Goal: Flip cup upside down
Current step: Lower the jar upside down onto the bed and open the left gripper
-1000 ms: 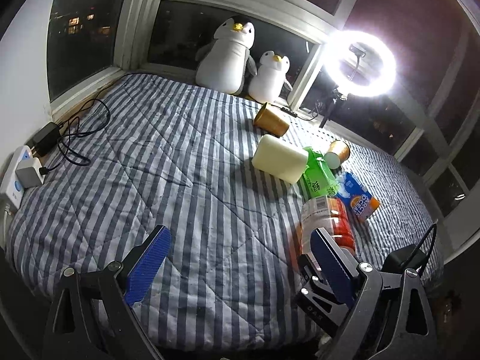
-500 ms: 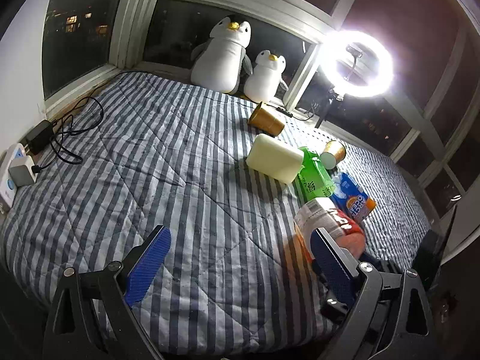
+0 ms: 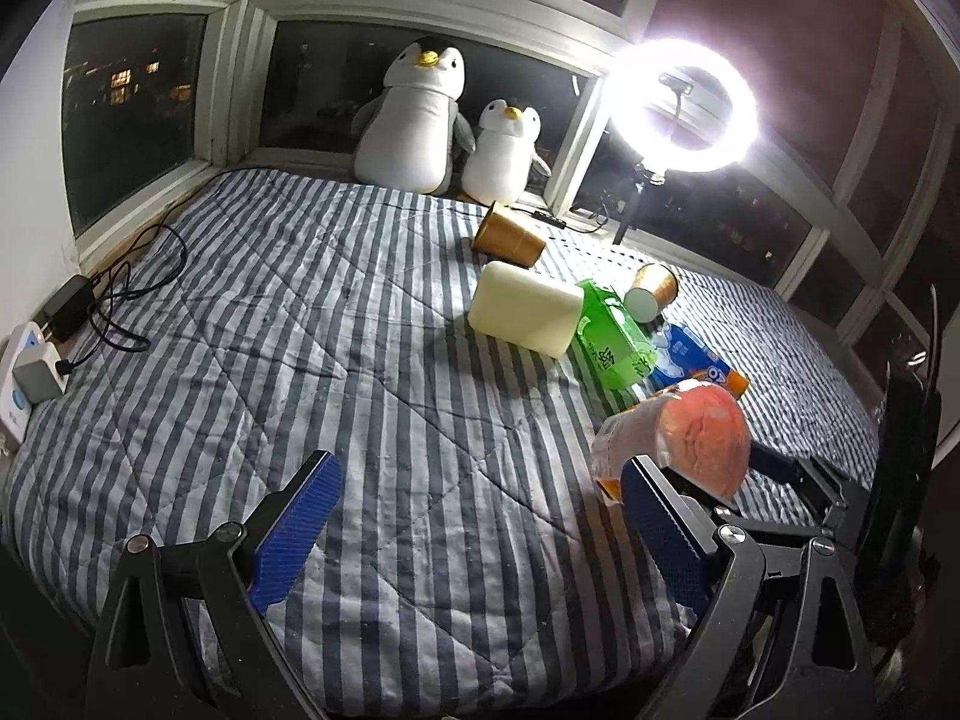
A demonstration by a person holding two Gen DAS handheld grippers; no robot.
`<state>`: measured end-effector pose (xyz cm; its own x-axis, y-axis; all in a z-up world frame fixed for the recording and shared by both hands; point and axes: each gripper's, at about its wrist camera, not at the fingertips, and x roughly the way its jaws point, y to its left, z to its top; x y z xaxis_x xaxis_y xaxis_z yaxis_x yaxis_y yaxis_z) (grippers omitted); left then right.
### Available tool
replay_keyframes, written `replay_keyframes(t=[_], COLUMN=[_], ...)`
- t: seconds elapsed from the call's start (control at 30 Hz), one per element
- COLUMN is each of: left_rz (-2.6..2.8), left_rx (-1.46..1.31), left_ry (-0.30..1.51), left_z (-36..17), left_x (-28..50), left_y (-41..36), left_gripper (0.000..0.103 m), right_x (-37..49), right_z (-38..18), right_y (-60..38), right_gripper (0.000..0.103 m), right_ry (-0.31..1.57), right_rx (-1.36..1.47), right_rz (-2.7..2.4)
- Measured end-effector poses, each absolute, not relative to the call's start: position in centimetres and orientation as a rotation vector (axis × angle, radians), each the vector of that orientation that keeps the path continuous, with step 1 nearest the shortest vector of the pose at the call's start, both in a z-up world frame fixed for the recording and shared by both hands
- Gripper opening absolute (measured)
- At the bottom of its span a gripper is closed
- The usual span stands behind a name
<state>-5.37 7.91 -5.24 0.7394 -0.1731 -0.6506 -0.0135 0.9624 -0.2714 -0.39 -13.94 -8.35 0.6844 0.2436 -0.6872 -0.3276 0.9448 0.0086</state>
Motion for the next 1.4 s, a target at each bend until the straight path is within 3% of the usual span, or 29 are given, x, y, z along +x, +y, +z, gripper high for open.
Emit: replay_keyframes(t=[0.47,1.4], left_rz=[-0.101,-0.103], left_rx=[-0.174,-0.108], left_ry=[0.691,0.658], left_z=[-4.2,-3.3], left_x=[-6.3,-6.9], left_y=[5.2,3.2], left_gripper=[0.096,0.096], right_x=[1.9,-0.5], right_z=[-8.3,-7.6], right_y=[-16.0,-18.1], right_gripper=[0.082,0.086], right_ry=[0.774,0.699], right_rx=[0.021,0.033], right_rz=[0.313,0.265])
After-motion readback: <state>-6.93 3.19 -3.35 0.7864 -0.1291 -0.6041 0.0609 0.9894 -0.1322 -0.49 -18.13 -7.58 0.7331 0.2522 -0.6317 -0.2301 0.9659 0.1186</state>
